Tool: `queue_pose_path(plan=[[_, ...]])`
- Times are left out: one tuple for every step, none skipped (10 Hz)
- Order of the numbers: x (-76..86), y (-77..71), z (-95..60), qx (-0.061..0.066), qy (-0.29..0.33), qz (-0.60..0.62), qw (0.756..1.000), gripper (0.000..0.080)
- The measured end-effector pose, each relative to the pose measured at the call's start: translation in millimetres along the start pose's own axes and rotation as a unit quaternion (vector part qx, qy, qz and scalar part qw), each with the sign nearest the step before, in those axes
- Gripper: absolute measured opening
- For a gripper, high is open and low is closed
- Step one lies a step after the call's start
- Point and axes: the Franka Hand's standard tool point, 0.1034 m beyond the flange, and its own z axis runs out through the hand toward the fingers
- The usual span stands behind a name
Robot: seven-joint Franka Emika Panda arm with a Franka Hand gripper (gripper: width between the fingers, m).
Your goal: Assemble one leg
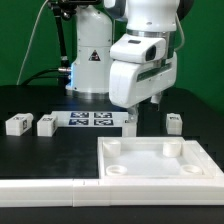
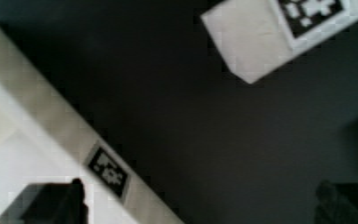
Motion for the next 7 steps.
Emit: queue_pose_path(plan=[[2.5,-6.1,0.8,0.003,0.001,0.074,0.997,0.0649],[4.2,-12.8,1.6,0.007,0.001,0.120,0.993,0.0649],[6.5,-17.7,2.1,0.014,0.002,0.184,0.983,0.0649],[7.4,-18.6,2.0,0.018,0.003,0.223,0.975,0.0649],[7.8,-19.2,2.1,0.020,0.003,0.258,0.966,0.0649],[8.6,-20.5,2.1,0.024,0.003,0.301,0.953,0.0649],[10.0,-24.3,2.8,0.028,0.003,0.354,0.935,0.0649]])
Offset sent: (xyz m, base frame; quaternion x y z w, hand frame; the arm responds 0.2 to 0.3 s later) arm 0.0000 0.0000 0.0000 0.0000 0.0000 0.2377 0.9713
